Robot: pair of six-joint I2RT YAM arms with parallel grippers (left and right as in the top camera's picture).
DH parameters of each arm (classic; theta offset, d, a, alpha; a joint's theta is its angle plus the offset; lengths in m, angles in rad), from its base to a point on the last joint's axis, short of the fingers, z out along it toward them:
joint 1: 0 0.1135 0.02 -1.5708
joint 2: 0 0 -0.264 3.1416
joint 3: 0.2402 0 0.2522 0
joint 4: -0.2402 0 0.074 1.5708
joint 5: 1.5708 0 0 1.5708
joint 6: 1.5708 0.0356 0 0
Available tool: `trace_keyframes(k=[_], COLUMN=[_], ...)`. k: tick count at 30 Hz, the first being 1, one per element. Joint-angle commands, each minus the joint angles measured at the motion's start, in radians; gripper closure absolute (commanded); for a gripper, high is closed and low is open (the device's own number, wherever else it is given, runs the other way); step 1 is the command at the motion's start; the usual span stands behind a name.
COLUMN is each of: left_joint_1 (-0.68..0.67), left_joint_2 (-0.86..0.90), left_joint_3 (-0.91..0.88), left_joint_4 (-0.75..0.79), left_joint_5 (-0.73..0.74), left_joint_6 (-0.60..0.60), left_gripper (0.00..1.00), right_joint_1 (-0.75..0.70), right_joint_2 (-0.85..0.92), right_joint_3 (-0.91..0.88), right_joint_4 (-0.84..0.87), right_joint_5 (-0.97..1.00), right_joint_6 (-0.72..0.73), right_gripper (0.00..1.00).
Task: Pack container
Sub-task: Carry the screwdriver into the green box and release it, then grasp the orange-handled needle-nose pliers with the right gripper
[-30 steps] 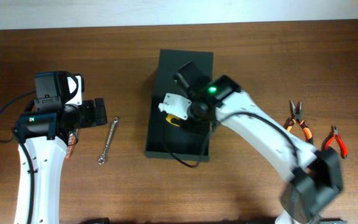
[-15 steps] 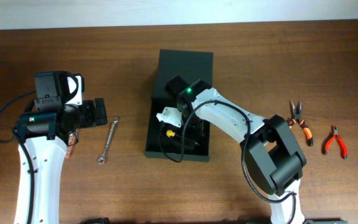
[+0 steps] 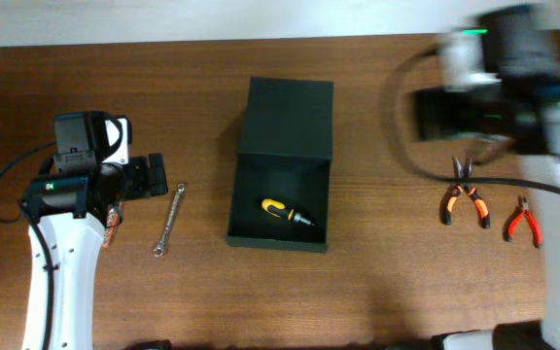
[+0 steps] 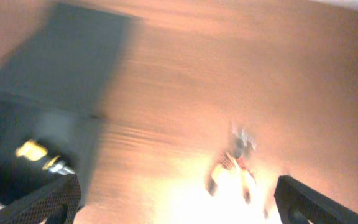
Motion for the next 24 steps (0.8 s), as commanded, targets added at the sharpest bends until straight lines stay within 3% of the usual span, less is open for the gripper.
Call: trace_keyframes(k=[1, 6, 9, 15, 24], left_joint_1=[0.003, 0.003, 0.003, 0.003, 0.003], left_joint_2=[-0.011, -0.011, -0.011, -0.011, -0.011], left_joint_3=[0.021, 0.021, 0.021, 0.021, 0.021], left_joint_4=[0.001, 0.003, 0.003, 0.003, 0.003], left_joint_5=[0.014, 0.014, 0.014, 0.015, 0.015], left_joint_6=[-0.010, -0.010, -0.010, -0.010, -0.010], left_gripper=[0.01, 0.01, 0.01, 0.01, 0.01], right_joint_1=[-0.225, -0.346, -0.348, -0.347, -0.347], right_joint_2=[0.013, 0.037, 0.037, 0.038, 0.125], right_joint_3=[-0.034, -0.237, -0.497, -0.789, -0.892], right_joint_4=[-0.057, -0.012, 0.152, 0.420, 0.638], right_joint_5=[-0.039, -0.066, -0.066, -0.070, -0.069], right_joint_6=[0.164, 0.194, 0.205, 0.204, 0.205], right_gripper=[0.01, 0.01, 0.01, 0.01, 0.01])
